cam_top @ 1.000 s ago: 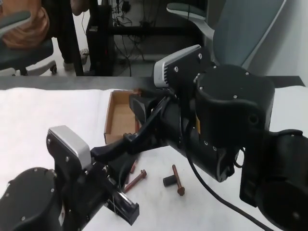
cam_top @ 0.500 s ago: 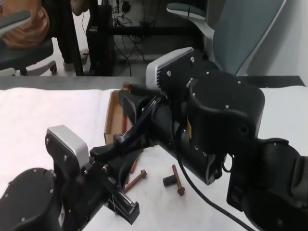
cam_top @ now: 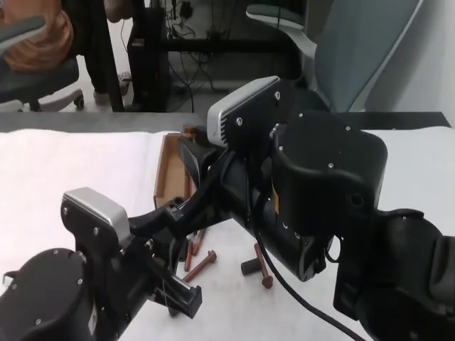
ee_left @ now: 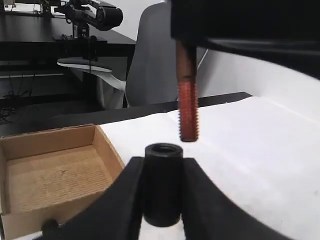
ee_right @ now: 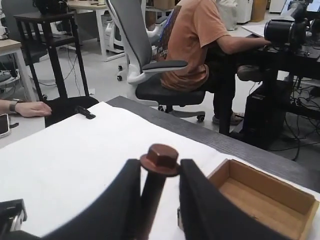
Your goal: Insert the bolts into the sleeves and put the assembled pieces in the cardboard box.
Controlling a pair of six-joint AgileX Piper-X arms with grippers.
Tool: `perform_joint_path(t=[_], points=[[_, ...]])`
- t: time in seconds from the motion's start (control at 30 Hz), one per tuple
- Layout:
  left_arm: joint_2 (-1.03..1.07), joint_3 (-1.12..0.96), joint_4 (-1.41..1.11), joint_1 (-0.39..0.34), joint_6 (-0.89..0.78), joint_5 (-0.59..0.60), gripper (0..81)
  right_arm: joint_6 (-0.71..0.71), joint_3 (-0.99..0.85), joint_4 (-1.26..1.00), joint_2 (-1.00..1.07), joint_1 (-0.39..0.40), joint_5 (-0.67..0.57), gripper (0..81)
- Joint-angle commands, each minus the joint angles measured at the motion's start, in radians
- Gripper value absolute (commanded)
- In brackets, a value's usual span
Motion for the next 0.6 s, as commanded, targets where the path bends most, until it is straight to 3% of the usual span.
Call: perform_joint_path(t=[0.0,0.57], points=[[-0.001,-0.002,-0.044,0.002,0.003,-0.008,1.8,-0.007,-0.004,-0.016,-0.011,0.005,0.009,0.6],[-0.001,-0.002,-0.069,0.002,-0.005,0.042,1.8,-0.007,-0.004,-0.042,-0.003,0.005,-0.018,0.6]])
